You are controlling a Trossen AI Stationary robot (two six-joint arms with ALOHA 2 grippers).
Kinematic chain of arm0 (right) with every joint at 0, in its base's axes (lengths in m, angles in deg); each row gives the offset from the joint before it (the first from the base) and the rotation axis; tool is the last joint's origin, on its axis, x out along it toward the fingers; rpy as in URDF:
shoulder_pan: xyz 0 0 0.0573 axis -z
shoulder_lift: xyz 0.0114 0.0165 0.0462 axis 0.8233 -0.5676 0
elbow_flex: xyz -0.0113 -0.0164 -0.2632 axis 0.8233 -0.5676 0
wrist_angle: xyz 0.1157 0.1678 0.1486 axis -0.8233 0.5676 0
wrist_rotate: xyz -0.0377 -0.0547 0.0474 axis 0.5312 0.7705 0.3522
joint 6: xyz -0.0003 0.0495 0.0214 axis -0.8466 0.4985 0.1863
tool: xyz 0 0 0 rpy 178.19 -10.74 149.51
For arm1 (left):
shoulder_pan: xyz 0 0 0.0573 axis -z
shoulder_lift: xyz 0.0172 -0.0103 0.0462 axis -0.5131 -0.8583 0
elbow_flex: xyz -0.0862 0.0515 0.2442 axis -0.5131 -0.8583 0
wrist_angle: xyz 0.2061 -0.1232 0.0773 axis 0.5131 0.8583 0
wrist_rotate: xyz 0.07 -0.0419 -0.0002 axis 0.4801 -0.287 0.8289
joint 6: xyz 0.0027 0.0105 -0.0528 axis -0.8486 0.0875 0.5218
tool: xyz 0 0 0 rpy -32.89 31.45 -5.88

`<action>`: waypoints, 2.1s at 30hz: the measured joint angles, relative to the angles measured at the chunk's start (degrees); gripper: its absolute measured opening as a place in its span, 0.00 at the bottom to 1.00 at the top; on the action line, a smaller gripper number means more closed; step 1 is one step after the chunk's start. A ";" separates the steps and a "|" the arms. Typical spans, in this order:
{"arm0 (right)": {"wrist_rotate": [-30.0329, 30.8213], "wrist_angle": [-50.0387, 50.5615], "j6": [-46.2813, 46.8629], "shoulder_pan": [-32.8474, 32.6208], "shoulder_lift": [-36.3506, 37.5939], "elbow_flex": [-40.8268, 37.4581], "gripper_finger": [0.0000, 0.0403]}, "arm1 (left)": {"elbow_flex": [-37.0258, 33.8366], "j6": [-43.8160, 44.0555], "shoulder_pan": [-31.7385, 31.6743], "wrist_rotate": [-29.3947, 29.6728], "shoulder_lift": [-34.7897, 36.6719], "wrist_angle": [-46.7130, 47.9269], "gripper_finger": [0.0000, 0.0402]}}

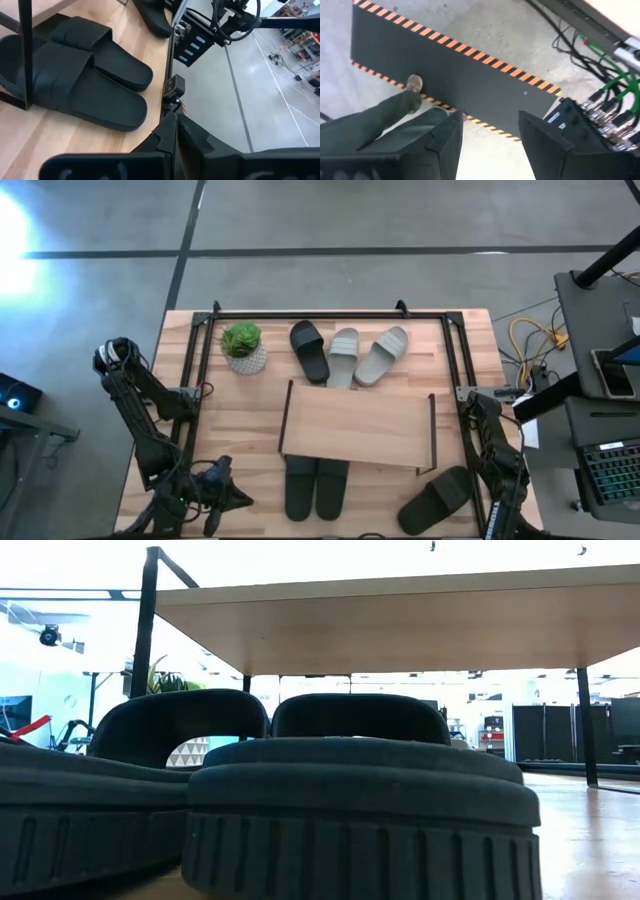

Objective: Pick and place slides into the shelf
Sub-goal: Put the black slide on the shelf

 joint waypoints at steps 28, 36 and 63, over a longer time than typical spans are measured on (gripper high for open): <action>3.46 -9.43 3.12 0.35 0.00 0.00 0.45 | -0.02 -0.08 -6.15 -0.06 2.33 0.03 0.00; 4.92 -9.75 -3.55 2.53 0.04 0.34 0.45 | -0.02 -2.80 -6.77 -1.74 2.32 0.02 0.00; -8.08 16.96 -2.72 4.63 4.75 0.35 0.42 | -0.02 -6.32 -6.75 -3.20 2.27 -0.06 0.00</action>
